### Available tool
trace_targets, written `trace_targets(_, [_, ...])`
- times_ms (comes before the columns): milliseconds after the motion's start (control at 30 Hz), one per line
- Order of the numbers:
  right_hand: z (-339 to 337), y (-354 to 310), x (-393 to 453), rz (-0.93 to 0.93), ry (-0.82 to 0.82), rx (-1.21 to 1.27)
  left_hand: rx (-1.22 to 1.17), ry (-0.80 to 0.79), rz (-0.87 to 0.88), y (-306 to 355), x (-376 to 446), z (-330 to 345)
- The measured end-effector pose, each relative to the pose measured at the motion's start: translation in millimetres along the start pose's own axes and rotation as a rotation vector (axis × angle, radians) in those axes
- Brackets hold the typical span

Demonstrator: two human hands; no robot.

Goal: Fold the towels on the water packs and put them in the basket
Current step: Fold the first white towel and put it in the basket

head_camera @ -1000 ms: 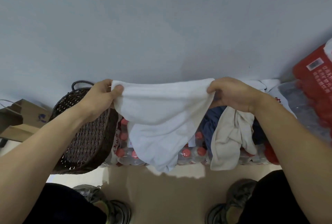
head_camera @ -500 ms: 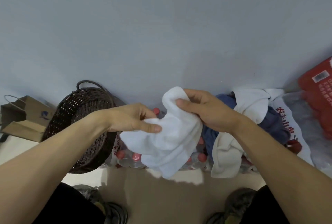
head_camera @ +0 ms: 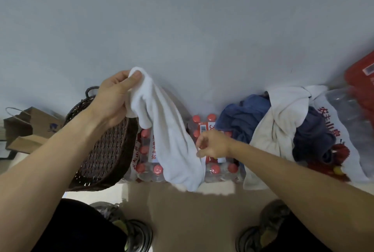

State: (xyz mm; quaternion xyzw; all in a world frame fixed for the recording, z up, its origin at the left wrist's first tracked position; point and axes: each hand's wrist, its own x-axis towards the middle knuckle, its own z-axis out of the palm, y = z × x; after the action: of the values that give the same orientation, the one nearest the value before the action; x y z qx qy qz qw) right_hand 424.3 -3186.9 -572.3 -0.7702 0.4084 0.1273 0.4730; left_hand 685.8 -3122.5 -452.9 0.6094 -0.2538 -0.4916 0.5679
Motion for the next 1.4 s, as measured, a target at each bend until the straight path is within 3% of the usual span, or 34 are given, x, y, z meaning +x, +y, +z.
trace_targets(167, [64.6,30.7,5.3,0.055,0.008,-0.286,0.079,0.071,0.005,-7.5,3.8,-6.4])
trace_targets(267, [79.2,41.0,5.0,-0.036,0.056,-0.455,0.100,0.063,-0.037,-7.1,5.7,-9.9])
trace_targets(433, [54.3,17.4,12.0,-0.145,0.087,-0.162,0.432,0.088,-0.096,-20.2,10.7,-20.1])
trace_targets(500, [29.1,1.9,12.0,-0.110,0.075,-0.020,0.670,-0.029,-0.189,-27.5,10.9,-24.3])
trace_targets(600, [-11.1,-18.3,3.9,-0.078,0.092,0.240,1.229,-0.352,-0.254,-36.0,9.7,-22.0])
trace_targets(700, [-35.7,-33.2,-9.9,-0.113,0.158,0.469,1.548,-0.580,-0.346,-43.3,0.9,-6.7])
trace_targets(767, [-43.1,-43.3,-22.3,-0.174,0.163,0.523,1.464,-0.580,-0.186,-49.3,-6.9,9.8])
trace_targets(867, [-45.4,-54.6,-37.6,-0.247,0.162,0.523,0.947,-0.582,0.142,-53.9,-23.2,46.5])
trace_targets(933, [-45.8,-56.7,-43.9,-0.254,0.151,0.529,0.842,-0.520,0.256,-55.1,-27.8,60.9])
trace_targets(1167, [-70.4,-37.1,-51.8,-0.098,0.106,0.515,0.920,-0.300,0.375,-48.2,-25.9,51.2])
trace_targets(1300, [-93.1,-27.6,-61.5,-0.048,-0.076,0.263,0.991,-0.228,0.391,-45.3,-20.3,42.0])
trace_targets(1400, [-105.9,-16.1,-64.5,-0.008,-0.071,0.070,0.988,-0.179,0.315,-43.1,-11.4,34.2])
